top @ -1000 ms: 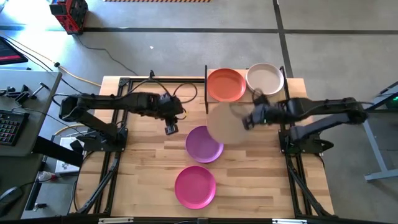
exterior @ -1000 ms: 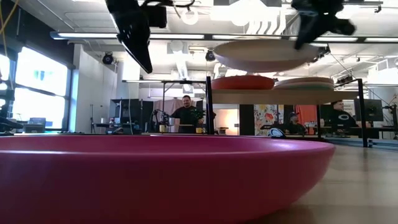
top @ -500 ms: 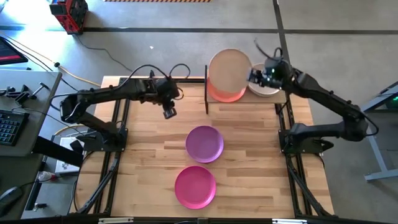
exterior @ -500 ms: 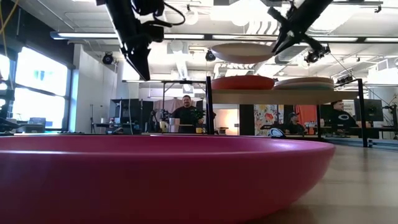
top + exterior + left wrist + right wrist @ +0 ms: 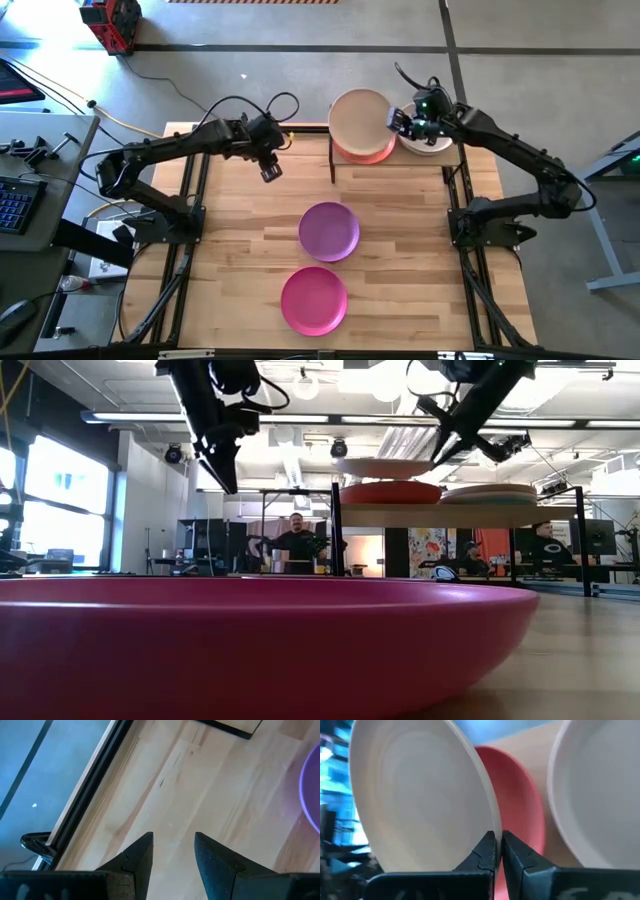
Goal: Place and stack plates onto a shelf
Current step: Stack the white plate on top of the orange plate on the shelf
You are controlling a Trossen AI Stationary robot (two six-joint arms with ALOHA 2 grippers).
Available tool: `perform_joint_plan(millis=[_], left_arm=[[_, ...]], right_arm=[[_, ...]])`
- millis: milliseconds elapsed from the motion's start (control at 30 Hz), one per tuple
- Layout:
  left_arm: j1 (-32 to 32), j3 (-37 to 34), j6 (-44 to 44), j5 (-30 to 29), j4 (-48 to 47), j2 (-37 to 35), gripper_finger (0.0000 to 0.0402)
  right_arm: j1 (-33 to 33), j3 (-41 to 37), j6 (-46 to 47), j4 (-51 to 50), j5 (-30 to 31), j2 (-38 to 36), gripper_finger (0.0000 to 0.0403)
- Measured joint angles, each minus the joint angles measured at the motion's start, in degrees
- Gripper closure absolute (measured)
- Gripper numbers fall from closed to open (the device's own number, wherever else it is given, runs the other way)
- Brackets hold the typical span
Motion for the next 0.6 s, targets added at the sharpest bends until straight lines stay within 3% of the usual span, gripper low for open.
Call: perform_joint_plan(millis=[167, 600], left_arm=[[0.5, 0.0, 0.0, 0.0, 0.0, 0.0, 0.0268], [0.5, 0.0, 0.0, 0.0, 0.2, 0.0, 0.0268]], right_arm=[[0.0, 0.6, -1.2, -6.4, 2.2, 0.0, 0.0403], [0.1, 0.6, -1.4, -6.2, 4.1, 0.1, 0.0403]])
